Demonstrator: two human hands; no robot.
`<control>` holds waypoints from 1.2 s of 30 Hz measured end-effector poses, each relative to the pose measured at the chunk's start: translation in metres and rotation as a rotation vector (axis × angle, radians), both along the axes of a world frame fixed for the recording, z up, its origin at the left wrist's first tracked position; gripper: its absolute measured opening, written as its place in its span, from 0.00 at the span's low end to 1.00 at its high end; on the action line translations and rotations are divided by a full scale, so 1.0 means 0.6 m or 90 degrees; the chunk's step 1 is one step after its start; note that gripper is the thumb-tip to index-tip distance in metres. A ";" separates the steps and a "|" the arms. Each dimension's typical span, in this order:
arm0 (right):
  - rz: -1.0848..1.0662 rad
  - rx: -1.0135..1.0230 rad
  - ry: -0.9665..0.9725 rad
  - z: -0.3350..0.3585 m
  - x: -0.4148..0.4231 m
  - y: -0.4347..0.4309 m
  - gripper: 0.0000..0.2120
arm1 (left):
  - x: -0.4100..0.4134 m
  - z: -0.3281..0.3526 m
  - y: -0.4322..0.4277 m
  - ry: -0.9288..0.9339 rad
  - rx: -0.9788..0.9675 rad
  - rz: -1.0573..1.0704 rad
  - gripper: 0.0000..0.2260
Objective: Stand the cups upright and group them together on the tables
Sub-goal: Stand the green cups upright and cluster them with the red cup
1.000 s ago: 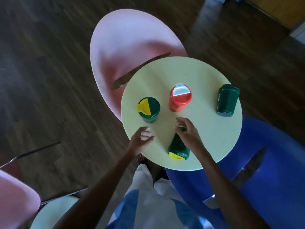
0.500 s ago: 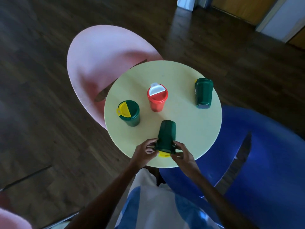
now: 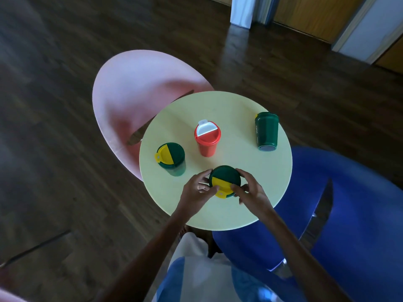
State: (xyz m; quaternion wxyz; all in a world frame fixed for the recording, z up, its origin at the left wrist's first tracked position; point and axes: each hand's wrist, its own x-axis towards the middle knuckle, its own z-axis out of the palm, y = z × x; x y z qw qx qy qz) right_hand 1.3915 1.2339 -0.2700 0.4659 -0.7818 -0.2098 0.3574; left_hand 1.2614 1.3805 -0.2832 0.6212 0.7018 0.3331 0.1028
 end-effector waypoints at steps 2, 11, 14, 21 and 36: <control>-0.008 -0.013 0.021 -0.005 0.002 0.003 0.22 | 0.008 0.000 0.001 0.010 0.009 -0.006 0.22; -0.052 -0.025 0.078 -0.003 0.017 0.008 0.22 | 0.048 0.011 0.006 0.052 0.080 -0.056 0.21; -0.047 -0.037 0.096 -0.001 0.031 0.011 0.21 | 0.065 0.011 0.016 0.056 0.113 -0.092 0.19; -0.094 -0.052 0.124 0.002 0.084 0.004 0.13 | 0.149 0.020 0.049 0.044 0.095 -0.093 0.12; -0.245 -0.136 0.096 -0.102 0.443 0.087 0.22 | 0.532 -0.076 0.120 0.268 -0.202 -0.129 0.26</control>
